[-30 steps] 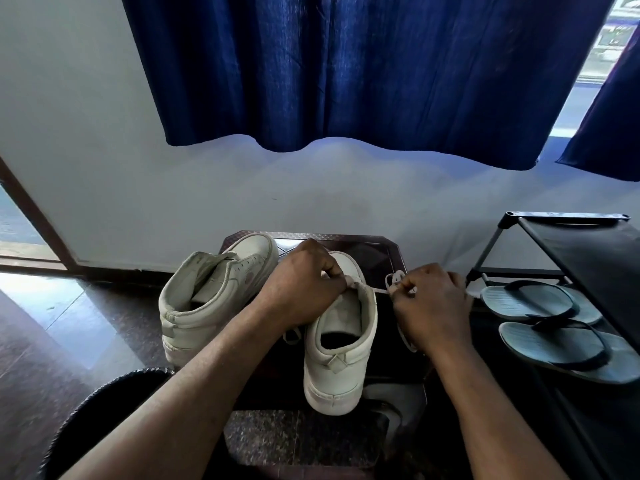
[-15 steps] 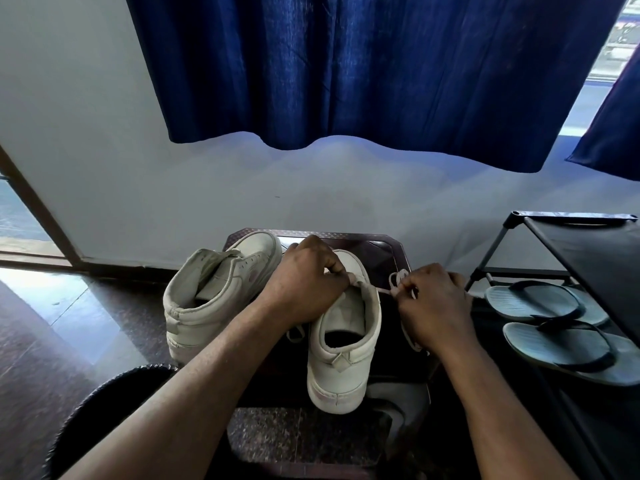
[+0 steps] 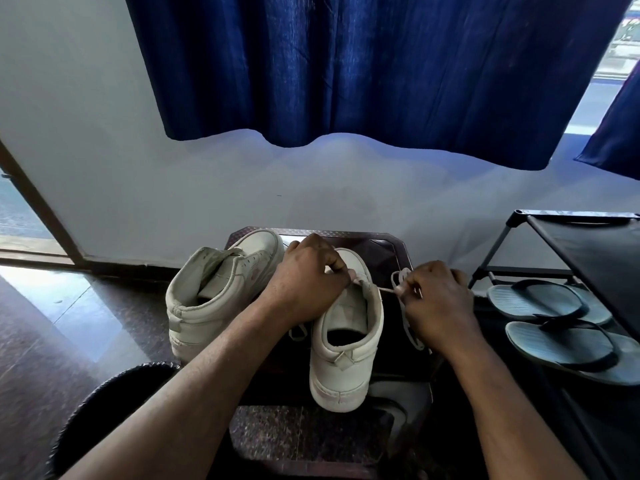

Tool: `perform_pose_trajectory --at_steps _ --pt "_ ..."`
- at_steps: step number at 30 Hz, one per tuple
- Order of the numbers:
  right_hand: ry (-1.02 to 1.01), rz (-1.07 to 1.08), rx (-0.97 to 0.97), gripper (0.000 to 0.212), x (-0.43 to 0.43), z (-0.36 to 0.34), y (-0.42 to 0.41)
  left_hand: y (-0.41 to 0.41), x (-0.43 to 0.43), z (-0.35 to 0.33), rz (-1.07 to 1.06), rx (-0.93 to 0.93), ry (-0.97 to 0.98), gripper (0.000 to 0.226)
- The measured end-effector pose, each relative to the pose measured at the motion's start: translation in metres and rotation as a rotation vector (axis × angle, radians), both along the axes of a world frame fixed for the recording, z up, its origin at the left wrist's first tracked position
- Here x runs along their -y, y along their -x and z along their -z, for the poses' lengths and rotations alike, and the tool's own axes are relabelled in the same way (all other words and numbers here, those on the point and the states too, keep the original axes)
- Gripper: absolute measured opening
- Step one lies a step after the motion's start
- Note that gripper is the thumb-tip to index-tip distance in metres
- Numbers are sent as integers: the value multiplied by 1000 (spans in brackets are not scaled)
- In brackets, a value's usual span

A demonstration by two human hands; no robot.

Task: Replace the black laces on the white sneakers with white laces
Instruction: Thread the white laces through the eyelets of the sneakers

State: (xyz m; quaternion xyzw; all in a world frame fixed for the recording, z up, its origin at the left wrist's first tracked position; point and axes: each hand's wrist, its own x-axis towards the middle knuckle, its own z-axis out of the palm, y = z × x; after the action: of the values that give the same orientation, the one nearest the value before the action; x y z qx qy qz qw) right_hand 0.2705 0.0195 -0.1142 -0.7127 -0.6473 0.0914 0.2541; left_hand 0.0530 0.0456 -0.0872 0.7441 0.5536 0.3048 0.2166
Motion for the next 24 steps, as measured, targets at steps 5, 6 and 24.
perform_pose_trajectory --at_steps 5,6,24 --pt "-98 -213 -220 11 1 -5 16 -3 -2 2 12 -3 -12 25" --pt "-84 -227 -220 13 1 -4 21 -3 -3 3 13 -6 -11 24" --pt "-100 -228 -283 10 4 -12 31 -5 4 -7 -14 49 24 31"
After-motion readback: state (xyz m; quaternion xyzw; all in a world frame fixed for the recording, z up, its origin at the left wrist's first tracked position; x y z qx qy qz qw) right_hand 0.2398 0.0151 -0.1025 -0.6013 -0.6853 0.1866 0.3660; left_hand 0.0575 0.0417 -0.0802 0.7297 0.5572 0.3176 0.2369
